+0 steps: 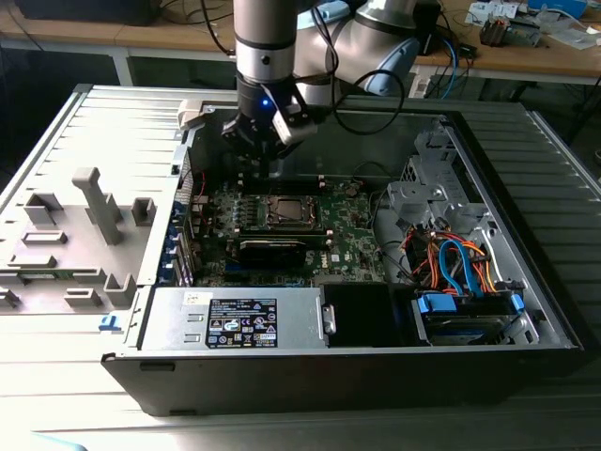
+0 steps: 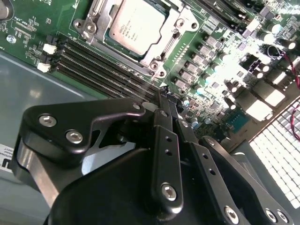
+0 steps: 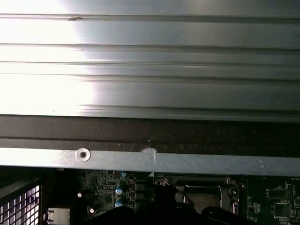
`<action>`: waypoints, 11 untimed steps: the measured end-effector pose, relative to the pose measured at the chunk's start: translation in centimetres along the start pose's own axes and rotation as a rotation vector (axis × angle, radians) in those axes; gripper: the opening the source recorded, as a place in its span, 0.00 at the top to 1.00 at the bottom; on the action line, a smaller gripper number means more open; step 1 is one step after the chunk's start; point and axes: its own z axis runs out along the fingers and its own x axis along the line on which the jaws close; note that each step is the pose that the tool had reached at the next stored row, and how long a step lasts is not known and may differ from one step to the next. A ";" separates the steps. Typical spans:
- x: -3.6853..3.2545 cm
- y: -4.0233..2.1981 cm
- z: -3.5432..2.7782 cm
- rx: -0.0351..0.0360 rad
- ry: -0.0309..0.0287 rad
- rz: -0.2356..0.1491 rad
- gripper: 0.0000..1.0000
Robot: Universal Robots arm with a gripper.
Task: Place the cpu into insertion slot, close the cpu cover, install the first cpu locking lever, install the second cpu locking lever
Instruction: 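Install the first cpu locking lever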
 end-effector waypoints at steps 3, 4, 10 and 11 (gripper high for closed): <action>-0.14 0.00 0.32 0.0000 0.0000 0.000 0.89; -0.18 0.00 0.37 0.0001 0.0001 0.000 0.89; -0.85 -0.01 0.85 0.0004 0.0000 0.000 0.89; -0.98 -0.01 0.99 0.0004 0.0000 0.000 0.89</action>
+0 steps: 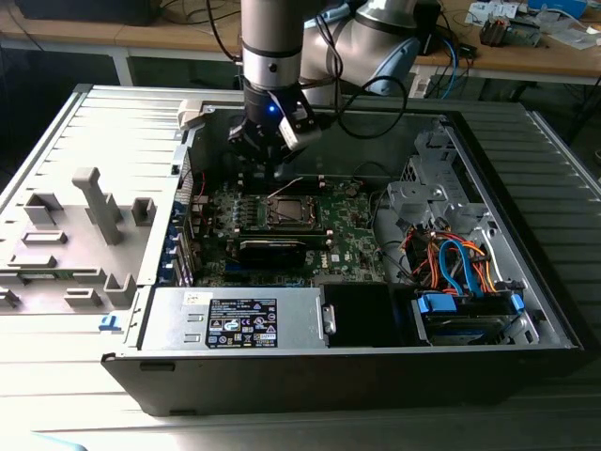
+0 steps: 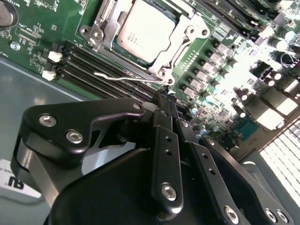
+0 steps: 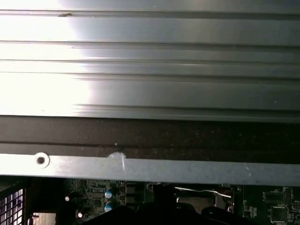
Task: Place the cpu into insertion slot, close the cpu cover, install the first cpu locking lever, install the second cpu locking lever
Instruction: 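Install the first cpu locking lever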
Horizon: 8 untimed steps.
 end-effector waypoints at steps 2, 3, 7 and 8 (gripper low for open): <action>-0.10 0.00 0.14 0.0000 0.0000 -0.003 0.89; -0.13 0.00 0.22 0.0001 0.0000 -0.008 0.89; -0.29 -0.01 0.54 0.0003 -0.0001 -0.028 0.89; -0.35 -0.01 0.70 0.0003 -0.0002 -0.028 0.89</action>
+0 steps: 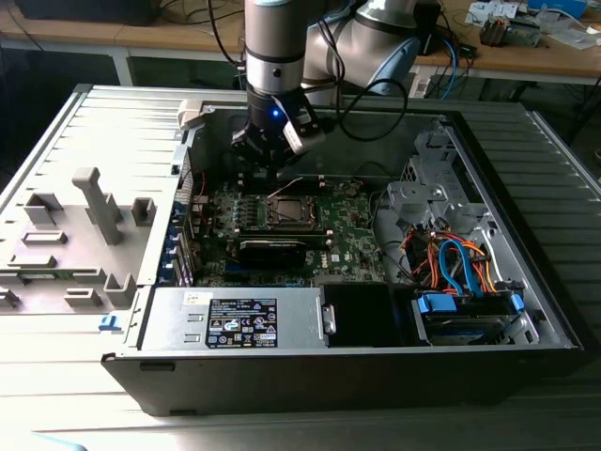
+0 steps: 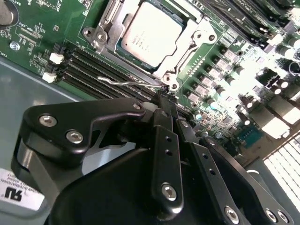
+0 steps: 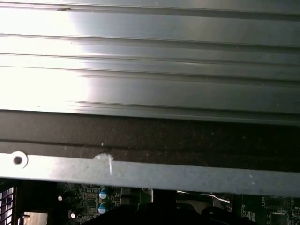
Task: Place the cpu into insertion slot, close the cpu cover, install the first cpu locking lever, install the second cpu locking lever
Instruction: 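Install the first cpu locking lever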
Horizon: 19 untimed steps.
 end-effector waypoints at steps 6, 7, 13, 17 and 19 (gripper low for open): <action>-0.11 0.05 0.65 0.0000 0.0001 -0.003 0.89; -0.11 0.08 0.74 0.0001 0.0002 -0.003 0.89; -0.27 0.35 1.39 0.0003 0.0000 -0.003 0.89; -0.29 0.37 1.62 0.0005 0.0001 -0.003 0.89; -0.35 0.36 1.73 0.0005 0.0002 -0.003 0.89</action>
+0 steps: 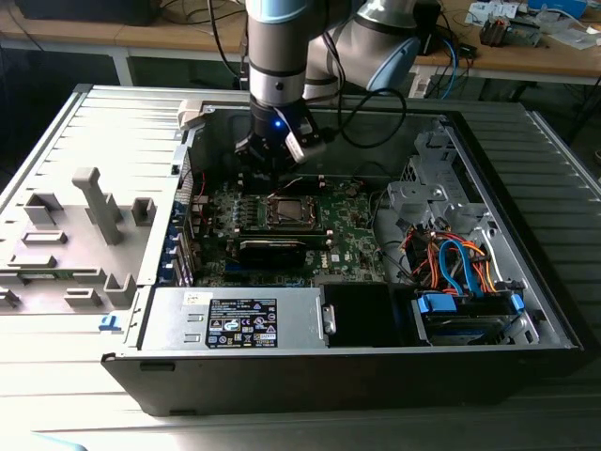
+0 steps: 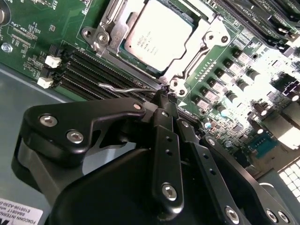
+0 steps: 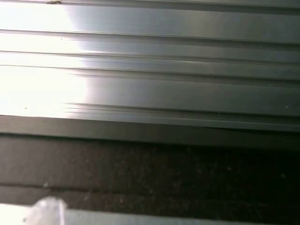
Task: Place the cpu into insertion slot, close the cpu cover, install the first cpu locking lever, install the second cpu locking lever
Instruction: 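Install the first cpu locking lever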
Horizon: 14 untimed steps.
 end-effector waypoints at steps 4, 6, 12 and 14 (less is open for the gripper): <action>-0.39 -0.02 0.20 0.0001 0.0001 0.000 0.89; -0.72 -0.04 0.31 0.0001 0.0001 0.000 0.89; -1.61 -0.09 0.56 0.0001 0.0002 0.000 0.89; -1.91 -0.11 0.67 -0.0001 0.0000 0.000 0.89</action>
